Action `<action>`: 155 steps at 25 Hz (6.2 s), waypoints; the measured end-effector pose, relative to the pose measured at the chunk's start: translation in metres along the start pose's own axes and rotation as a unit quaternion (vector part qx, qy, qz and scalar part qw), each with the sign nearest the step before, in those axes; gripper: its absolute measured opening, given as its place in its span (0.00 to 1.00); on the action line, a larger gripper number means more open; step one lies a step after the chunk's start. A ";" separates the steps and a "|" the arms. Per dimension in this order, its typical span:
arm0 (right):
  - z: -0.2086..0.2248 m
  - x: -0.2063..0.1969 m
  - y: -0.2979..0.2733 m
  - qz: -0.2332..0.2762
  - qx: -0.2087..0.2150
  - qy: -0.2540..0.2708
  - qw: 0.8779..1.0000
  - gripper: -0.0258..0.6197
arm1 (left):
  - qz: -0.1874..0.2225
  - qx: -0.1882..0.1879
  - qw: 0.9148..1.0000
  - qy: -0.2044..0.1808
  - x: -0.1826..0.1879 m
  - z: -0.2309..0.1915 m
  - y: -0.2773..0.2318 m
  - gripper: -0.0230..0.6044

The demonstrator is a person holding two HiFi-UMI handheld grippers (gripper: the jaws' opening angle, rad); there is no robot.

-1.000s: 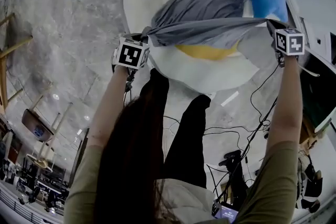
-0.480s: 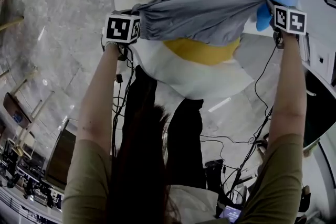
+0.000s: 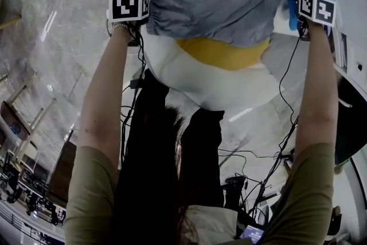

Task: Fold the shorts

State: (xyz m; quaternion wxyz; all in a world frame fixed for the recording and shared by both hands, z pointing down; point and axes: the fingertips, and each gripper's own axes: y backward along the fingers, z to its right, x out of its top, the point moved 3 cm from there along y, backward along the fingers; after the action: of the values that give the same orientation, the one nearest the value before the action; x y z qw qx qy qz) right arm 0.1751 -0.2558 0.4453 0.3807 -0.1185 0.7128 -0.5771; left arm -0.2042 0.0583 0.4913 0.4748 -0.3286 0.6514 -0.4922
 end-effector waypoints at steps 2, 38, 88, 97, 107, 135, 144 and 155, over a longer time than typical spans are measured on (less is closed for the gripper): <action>0.003 -0.001 0.000 0.007 -0.018 0.007 1.000 0.11 | 0.002 0.009 1.000 -0.011 0.001 -0.001 -0.003 0.10; -0.060 -0.200 -0.003 0.071 0.176 -0.451 0.872 0.56 | -0.046 -0.138 0.988 0.060 -0.135 0.054 -0.019 0.47; -0.047 -0.087 -0.003 0.001 0.112 0.162 0.980 0.48 | -0.085 -0.185 0.979 -0.020 -0.183 0.044 0.012 0.24; -0.050 -0.070 -0.078 -0.169 0.092 0.348 0.918 0.36 | -0.086 -0.204 0.973 -0.066 -0.171 0.046 0.002 0.24; -0.056 -0.075 -0.080 -0.203 0.134 0.403 0.882 0.06 | -0.086 -0.181 0.969 -0.148 -0.158 0.038 0.024 0.49; -0.050 0.003 -0.086 -0.135 0.062 0.285 0.947 0.29 | 0.047 0.023 0.991 -0.124 0.026 -0.008 -0.020 0.51; -0.078 -0.022 0.019 0.038 0.097 0.085 0.991 0.41 | 0.022 0.015 0.993 -0.116 0.007 -0.022 0.027 0.51; -0.313 -0.176 0.101 0.021 0.142 -0.166 0.976 0.41 | -0.054 -0.067 0.918 -0.388 0.009 0.006 0.036 0.51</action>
State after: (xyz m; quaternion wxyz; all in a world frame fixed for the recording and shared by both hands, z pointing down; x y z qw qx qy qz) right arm 0.1100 0.1110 0.4380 0.5189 -0.1425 0.5529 -0.6362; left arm -0.2004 0.0586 0.4538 0.6396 -0.5598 0.4287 -0.3062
